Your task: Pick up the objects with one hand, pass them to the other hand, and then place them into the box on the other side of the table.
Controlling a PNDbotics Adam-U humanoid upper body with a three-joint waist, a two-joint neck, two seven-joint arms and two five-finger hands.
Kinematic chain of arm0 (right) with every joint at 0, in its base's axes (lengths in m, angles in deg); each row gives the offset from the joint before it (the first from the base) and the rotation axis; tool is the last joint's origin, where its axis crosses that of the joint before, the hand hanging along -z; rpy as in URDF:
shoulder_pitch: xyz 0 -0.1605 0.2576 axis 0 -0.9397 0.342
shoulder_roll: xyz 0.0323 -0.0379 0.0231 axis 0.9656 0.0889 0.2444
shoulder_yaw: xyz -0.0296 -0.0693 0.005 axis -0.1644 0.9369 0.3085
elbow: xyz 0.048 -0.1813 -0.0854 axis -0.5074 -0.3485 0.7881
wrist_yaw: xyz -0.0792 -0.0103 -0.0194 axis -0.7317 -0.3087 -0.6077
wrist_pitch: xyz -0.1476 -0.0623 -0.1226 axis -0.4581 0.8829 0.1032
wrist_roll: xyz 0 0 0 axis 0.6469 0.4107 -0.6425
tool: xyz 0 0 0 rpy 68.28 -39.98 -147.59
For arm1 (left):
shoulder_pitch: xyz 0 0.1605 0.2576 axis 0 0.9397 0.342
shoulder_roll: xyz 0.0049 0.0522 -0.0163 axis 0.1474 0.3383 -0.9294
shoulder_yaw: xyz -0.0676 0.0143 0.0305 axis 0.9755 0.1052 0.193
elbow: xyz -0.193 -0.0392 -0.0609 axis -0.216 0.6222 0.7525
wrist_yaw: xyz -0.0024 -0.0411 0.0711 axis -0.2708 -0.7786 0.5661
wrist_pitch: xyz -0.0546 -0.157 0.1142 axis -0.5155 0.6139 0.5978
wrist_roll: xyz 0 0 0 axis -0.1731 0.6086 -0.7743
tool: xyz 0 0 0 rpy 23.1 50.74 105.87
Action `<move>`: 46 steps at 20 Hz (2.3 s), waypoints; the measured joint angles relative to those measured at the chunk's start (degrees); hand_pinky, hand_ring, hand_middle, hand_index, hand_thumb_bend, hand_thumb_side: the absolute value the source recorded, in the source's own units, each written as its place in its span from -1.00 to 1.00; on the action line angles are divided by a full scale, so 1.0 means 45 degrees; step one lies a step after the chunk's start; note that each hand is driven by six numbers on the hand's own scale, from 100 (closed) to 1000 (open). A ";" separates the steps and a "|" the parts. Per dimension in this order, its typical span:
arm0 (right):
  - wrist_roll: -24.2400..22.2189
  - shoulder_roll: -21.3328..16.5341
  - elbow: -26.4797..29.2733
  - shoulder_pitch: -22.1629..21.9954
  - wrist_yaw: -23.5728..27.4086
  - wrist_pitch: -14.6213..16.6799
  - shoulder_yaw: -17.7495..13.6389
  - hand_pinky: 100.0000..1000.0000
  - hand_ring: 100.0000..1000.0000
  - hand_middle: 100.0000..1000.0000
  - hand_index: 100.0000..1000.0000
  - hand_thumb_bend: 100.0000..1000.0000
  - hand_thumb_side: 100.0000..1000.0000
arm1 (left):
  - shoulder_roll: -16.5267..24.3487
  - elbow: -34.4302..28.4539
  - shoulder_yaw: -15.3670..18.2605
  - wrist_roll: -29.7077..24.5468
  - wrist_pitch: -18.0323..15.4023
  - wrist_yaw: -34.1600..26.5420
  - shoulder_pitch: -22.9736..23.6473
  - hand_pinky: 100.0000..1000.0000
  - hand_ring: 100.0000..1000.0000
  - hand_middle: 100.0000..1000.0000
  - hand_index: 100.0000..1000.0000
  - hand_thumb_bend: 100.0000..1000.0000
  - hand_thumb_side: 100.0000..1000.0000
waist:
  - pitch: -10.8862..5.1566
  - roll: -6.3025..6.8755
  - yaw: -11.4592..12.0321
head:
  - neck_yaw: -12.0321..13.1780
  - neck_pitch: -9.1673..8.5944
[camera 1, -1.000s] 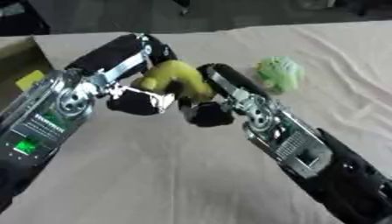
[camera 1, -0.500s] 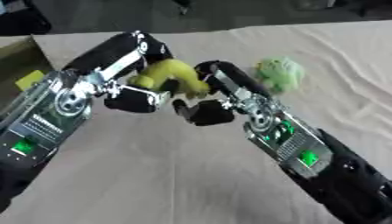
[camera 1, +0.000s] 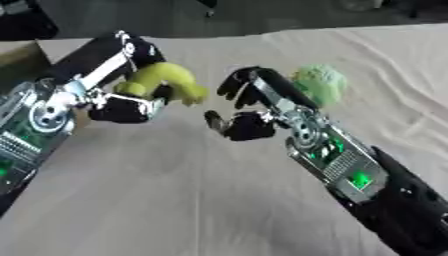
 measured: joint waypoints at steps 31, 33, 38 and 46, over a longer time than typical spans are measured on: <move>0.2975 -0.2042 0.0854 -0.1493 0.0410 -0.0575 -0.2538 0.40 0.12 0.10 0.26 -0.54 -0.57 | 0.2127 0.4403 0.4951 0.4192 0.2213 0.0001 0.2263 -0.15 -0.01 -0.32 -0.13 -1.00 -1.00 | 0.0006 -0.0148 0.0024 | 0.2535 -0.0333; 0.3097 -0.2108 0.0858 -0.1578 0.0469 -0.0580 -0.2636 0.40 0.12 0.09 0.26 -0.54 -0.57 | 0.2120 0.4902 0.5022 0.4268 0.2292 0.0018 0.2224 -0.14 -0.01 -0.31 -0.12 -1.00 -1.00 | 0.0010 -0.0152 0.0016 | 0.2605 -0.0339; 0.3350 -0.2167 0.0886 -0.1674 0.0577 -0.0555 -0.2790 0.40 0.11 0.09 0.25 -0.53 -0.57 | 0.2014 0.5848 0.5031 0.4302 0.2299 0.0016 0.2048 -0.13 0.00 -0.30 -0.10 -1.00 -1.00 | 0.0040 -0.0175 -0.0005 | 0.2703 -0.0350; 0.3561 -0.2168 0.0887 -0.1741 0.0678 -0.0540 -0.2875 0.39 0.11 0.08 0.25 -0.53 -0.57 | 0.1735 0.6459 0.4742 0.4040 0.2096 0.0303 0.1613 -0.08 0.02 -0.24 -0.06 -1.00 -1.00 | 0.0056 -0.0197 -0.0078 | 0.2754 -0.0394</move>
